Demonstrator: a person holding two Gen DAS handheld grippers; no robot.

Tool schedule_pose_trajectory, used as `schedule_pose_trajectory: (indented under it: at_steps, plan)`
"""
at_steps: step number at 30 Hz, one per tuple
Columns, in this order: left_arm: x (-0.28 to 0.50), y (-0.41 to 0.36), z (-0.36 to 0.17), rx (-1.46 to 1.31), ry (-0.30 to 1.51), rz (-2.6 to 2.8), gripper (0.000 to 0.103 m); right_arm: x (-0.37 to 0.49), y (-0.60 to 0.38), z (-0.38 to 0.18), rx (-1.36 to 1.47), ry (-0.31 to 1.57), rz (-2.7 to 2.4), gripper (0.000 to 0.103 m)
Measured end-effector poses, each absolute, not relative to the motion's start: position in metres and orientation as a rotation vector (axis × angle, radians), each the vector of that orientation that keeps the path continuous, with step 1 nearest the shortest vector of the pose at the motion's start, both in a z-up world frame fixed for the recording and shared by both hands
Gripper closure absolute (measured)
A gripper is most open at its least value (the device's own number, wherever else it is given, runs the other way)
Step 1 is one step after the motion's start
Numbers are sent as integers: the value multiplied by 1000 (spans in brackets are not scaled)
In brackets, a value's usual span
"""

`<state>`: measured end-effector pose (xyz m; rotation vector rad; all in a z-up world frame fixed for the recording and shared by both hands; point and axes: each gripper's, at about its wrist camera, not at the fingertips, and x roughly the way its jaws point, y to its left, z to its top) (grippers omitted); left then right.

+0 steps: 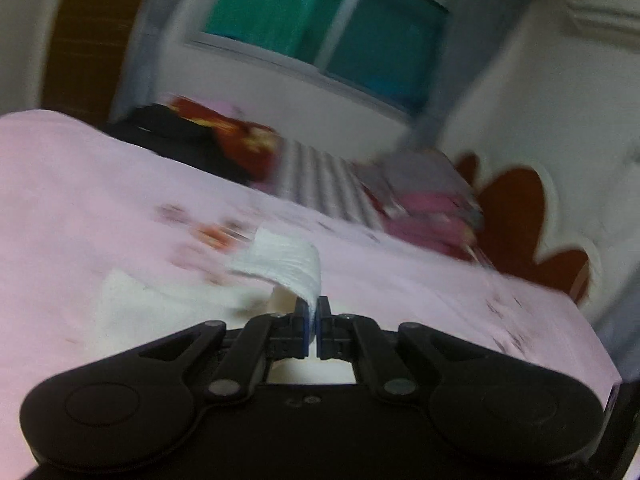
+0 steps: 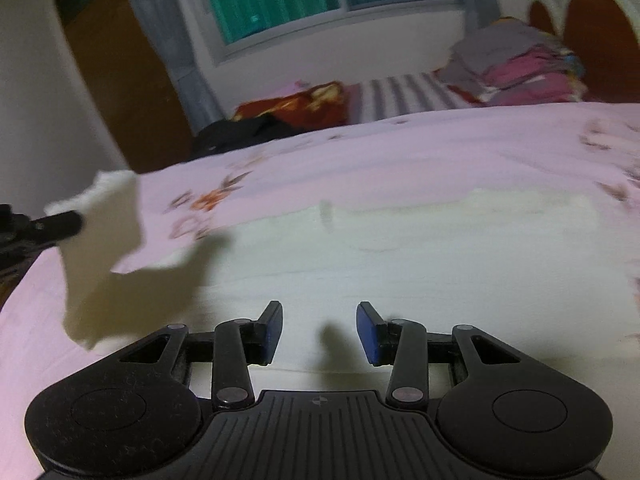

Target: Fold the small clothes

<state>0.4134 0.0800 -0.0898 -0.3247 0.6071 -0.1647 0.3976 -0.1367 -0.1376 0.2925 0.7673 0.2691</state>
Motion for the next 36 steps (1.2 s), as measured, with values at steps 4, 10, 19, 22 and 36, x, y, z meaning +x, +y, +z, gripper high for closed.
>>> schedule_pose_trajectory:
  at_steps: [4,10,19,22,36]
  plan:
    - [421,23,-120,-279,695,-258,100,386,-178,-133,311,758,216,62]
    - [407,-13,-152,-124,776,-276,79,376,-219,-133,359,780,187,62]
    - [364,42,-152,-42,795,-98,77,385,-198,-143,405,839,305,58]
    - [361,62,-156,-58,815,-36,77,389,-187,-148,471,865,333,33]
    - [368,82,-172,-77,829,90,61,398,-171,-122,253,762,294,103]
